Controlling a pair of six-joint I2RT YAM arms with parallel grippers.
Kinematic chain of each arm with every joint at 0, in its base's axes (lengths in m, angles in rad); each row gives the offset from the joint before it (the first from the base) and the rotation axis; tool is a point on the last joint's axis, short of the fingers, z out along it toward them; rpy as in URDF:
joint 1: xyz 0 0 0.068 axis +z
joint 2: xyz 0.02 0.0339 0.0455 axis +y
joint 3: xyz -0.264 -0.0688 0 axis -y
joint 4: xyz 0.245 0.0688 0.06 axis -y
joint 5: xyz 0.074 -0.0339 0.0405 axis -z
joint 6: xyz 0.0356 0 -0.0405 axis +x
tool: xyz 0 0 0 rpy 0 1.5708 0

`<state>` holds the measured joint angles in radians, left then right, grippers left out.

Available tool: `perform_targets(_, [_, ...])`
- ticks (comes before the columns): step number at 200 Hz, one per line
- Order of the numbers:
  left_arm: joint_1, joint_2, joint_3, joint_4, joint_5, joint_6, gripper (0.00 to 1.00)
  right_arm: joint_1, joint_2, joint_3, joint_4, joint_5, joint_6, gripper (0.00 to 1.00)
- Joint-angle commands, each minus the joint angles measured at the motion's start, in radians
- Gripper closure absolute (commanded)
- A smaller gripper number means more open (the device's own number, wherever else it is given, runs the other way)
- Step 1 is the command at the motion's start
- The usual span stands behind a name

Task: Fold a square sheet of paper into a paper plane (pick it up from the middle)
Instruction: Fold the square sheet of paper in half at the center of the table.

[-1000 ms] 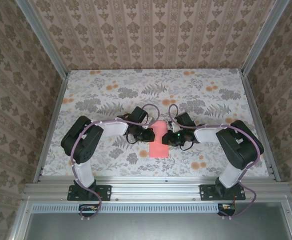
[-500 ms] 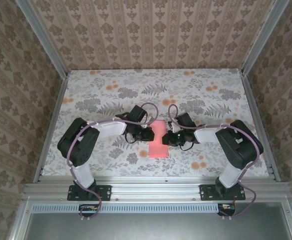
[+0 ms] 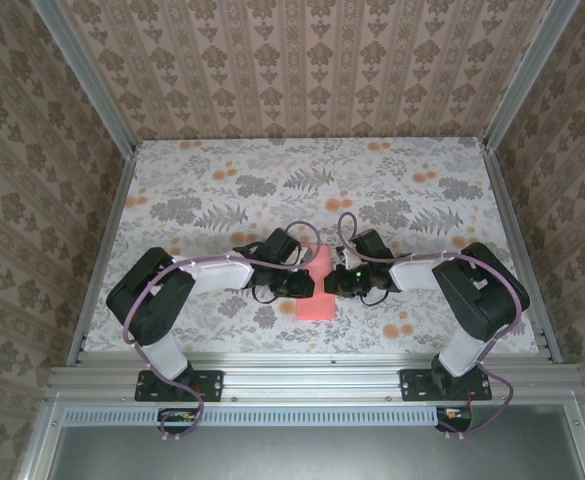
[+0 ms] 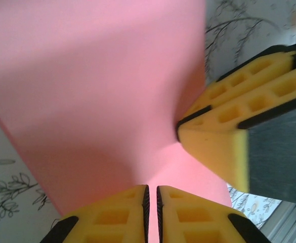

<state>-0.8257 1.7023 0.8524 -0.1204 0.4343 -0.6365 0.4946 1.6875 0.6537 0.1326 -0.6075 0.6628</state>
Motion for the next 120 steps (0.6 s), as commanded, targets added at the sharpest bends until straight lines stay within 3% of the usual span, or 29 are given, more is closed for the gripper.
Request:
perform_targets(1, [-0.014,0.003,-0.037,0.048,-0.016,-0.04,0.85,0.006,-0.03,-0.017,0.008,-0.028,0.03,0.87])
perform_targets(120, [-0.076,0.049,-0.089,-0.099,-0.203,0.059,0.86,0.003,-0.028,0.035,0.044,0.064,0.081,0.84])
